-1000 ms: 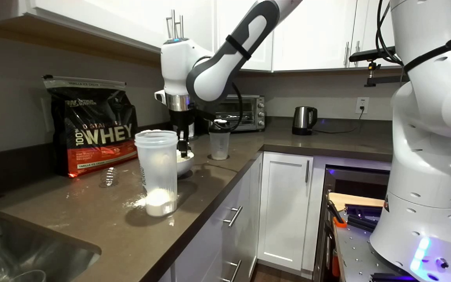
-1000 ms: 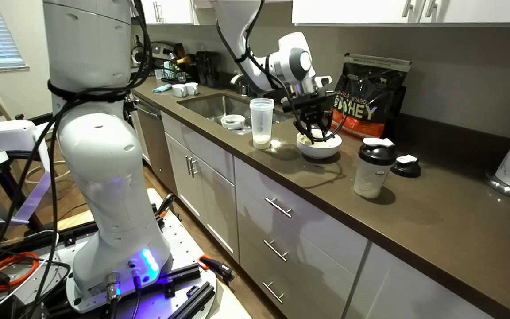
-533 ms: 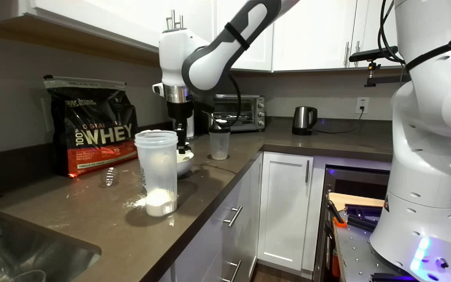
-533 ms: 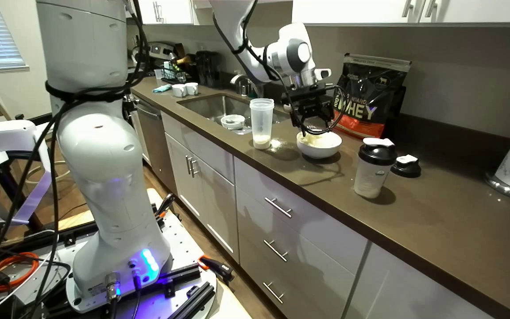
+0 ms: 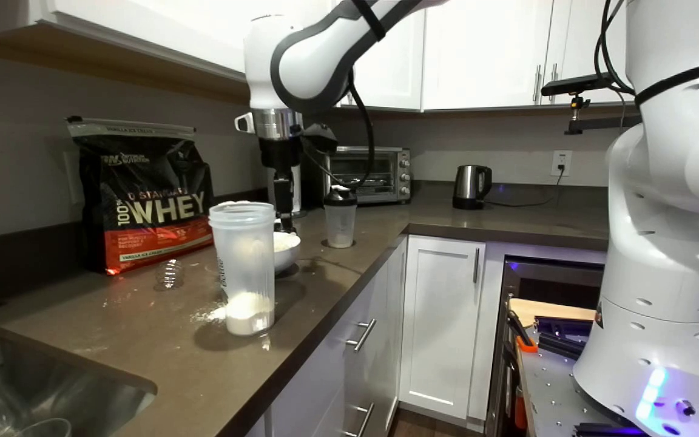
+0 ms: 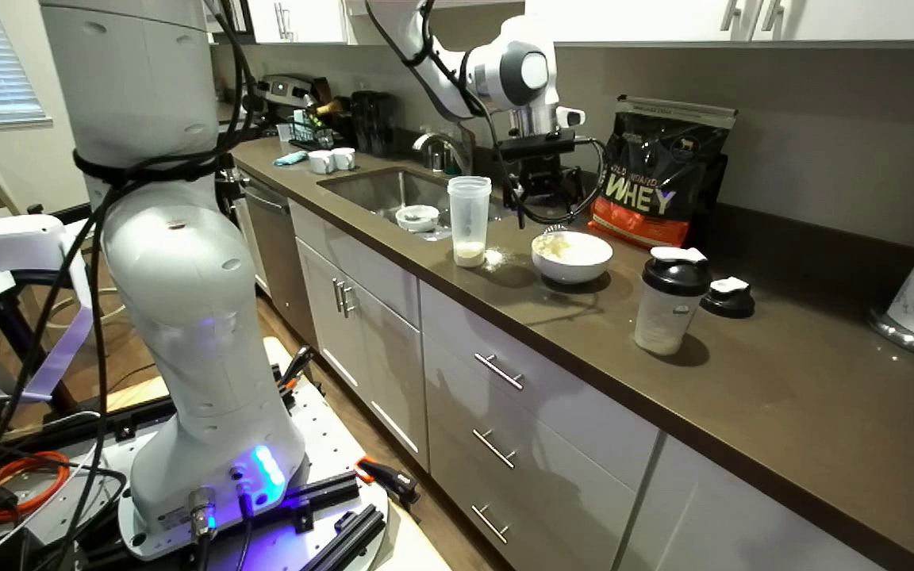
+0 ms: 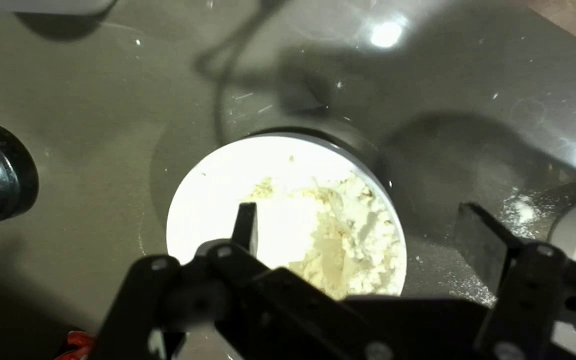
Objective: Take a scoop of whey from the bowl and put it in the shaker bottle
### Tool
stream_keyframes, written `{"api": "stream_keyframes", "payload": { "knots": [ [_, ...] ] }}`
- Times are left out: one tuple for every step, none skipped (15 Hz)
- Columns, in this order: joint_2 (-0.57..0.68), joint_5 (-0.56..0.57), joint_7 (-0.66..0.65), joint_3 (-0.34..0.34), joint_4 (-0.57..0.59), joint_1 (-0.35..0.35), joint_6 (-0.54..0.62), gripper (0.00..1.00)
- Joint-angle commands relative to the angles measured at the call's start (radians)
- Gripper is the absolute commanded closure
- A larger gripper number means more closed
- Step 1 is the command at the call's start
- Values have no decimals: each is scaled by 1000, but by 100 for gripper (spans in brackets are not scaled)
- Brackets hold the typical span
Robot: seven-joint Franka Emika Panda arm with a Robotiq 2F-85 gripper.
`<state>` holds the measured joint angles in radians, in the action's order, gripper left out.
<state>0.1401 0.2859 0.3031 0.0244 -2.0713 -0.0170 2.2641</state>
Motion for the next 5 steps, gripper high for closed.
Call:
{"api": "stream_keyframes", "payload": {
  "knots": [
    [-43,-36,57,9,-4,3,-47,0],
    [-52,-33,57,9,-9,2,-49,0],
    [-58,-32,58,10,-11,1,-50,0],
    [-63,-30,56,11,-13,1,-49,0],
    [-68,-27,52,11,-14,0,-51,0]
  ]
}}
